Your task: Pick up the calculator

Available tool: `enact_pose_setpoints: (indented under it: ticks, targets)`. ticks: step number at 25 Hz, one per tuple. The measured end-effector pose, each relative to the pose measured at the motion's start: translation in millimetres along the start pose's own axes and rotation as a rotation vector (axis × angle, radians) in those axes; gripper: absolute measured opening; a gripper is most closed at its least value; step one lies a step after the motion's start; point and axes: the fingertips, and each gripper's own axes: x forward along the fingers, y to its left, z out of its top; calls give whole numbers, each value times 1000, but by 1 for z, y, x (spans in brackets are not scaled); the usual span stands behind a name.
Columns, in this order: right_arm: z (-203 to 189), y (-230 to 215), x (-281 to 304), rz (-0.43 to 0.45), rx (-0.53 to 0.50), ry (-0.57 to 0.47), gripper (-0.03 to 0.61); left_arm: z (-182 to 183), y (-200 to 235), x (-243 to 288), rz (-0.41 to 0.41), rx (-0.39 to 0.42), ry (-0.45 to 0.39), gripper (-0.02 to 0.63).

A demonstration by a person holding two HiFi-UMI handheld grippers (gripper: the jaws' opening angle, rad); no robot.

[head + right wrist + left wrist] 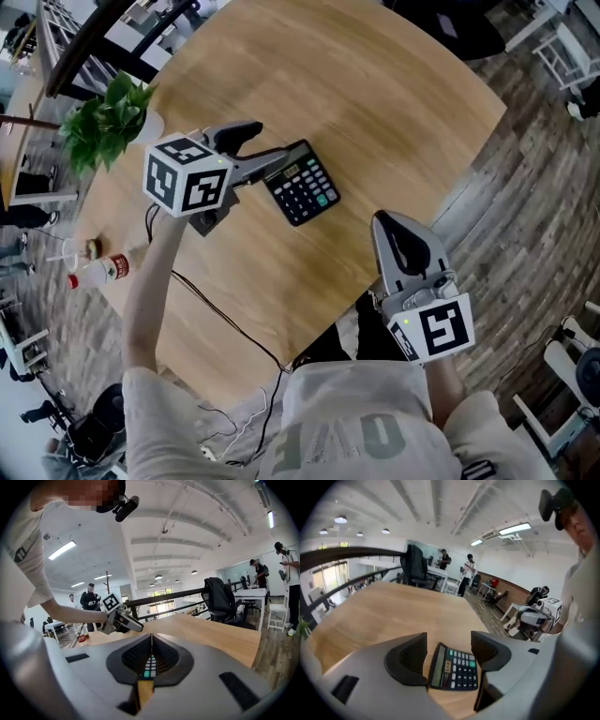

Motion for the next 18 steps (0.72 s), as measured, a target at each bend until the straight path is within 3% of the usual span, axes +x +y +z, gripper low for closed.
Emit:
enact_pose_setpoints:
  ticks: [5,18]
  targets:
    - [-23,5,7,19,39,53,20,-42,16,41,-170,-85,195,293]
    - [-49,3,34,61,117,103,20,-85,11,74,-434,-211,366,291]
